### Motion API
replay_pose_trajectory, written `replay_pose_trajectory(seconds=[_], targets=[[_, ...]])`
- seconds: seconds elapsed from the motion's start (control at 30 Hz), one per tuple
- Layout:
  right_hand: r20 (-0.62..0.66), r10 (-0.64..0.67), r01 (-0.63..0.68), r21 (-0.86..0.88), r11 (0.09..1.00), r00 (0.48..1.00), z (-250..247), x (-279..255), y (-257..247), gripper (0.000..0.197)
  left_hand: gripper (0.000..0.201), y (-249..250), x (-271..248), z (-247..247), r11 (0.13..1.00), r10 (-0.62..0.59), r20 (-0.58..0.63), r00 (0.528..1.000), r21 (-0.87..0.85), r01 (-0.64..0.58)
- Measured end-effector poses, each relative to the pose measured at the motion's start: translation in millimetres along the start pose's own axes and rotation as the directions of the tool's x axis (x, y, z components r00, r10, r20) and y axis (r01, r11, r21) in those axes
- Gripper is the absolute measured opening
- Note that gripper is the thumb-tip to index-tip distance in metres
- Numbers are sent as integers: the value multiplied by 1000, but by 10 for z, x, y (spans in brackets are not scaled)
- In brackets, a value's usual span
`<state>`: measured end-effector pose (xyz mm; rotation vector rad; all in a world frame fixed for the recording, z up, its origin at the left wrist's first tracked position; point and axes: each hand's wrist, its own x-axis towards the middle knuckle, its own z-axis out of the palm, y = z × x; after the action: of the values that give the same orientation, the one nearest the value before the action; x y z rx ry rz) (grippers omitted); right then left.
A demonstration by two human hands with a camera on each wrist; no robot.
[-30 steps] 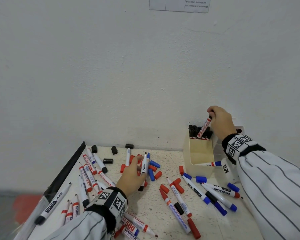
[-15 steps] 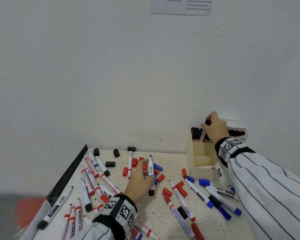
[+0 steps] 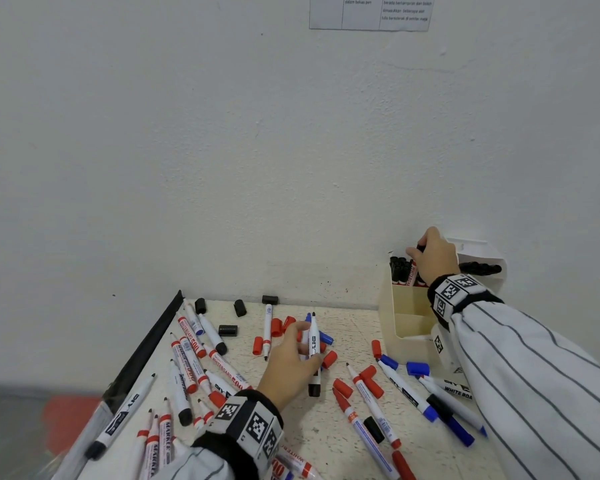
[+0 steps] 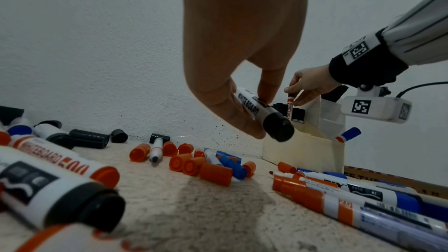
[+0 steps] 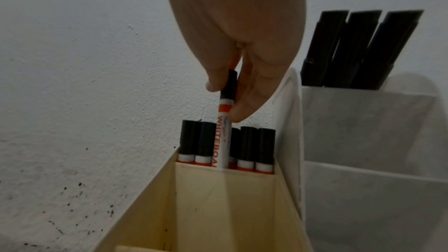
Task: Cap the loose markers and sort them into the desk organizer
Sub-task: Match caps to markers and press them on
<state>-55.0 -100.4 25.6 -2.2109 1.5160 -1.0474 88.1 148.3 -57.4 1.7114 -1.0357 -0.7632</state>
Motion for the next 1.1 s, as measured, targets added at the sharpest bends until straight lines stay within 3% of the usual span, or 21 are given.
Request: replay_pose_trajectory(seconds=[0.1, 0.17, 0.27, 0.33, 0.5, 0.7, 0.8, 0.93, 1.1], targets=[[-15, -35, 34, -67, 997, 999, 21, -8, 10, 15, 48, -4, 27, -8, 1000, -15, 0, 1000, -2, 15], [-6, -44, 43, -70, 997, 999, 36, -17, 40, 23, 47, -8, 45, -8, 1000, -23, 4, 1000, -8, 23], [-15, 11, -10, 54, 998, 1000, -33, 11, 11, 33, 45, 6, 58, 22, 1000, -14, 10, 1000, -18, 14], [-88, 18, -4, 157, 988, 996, -146, 48, -57, 38, 43, 16, 59, 79, 999, -3, 12, 1000, -31, 4], [-269, -148, 198, 168, 966, 952, -399, 46, -106, 37, 43, 46, 45, 309, 996, 3, 15, 1000, -93, -2], [-180, -233, 257, 124, 958, 956, -387, -82, 61, 39, 43, 46, -31, 566, 995, 12, -24, 1000, -99, -14], [-114, -271, 285, 139, 948, 956, -385, -118, 104, 30, 45, 36, -59, 641, 997, 48, -39, 998, -64, -50], [-179, -252, 281, 162, 946, 951, -456, -136, 103, 28, 47, 36, -54, 678, 996, 92, -26, 995, 15, -92], [-235, -244, 298, 234, 926, 941, -507, -149, 20, 29, 47, -14, -75, 678, 999, 44, -34, 998, 20, -43]])
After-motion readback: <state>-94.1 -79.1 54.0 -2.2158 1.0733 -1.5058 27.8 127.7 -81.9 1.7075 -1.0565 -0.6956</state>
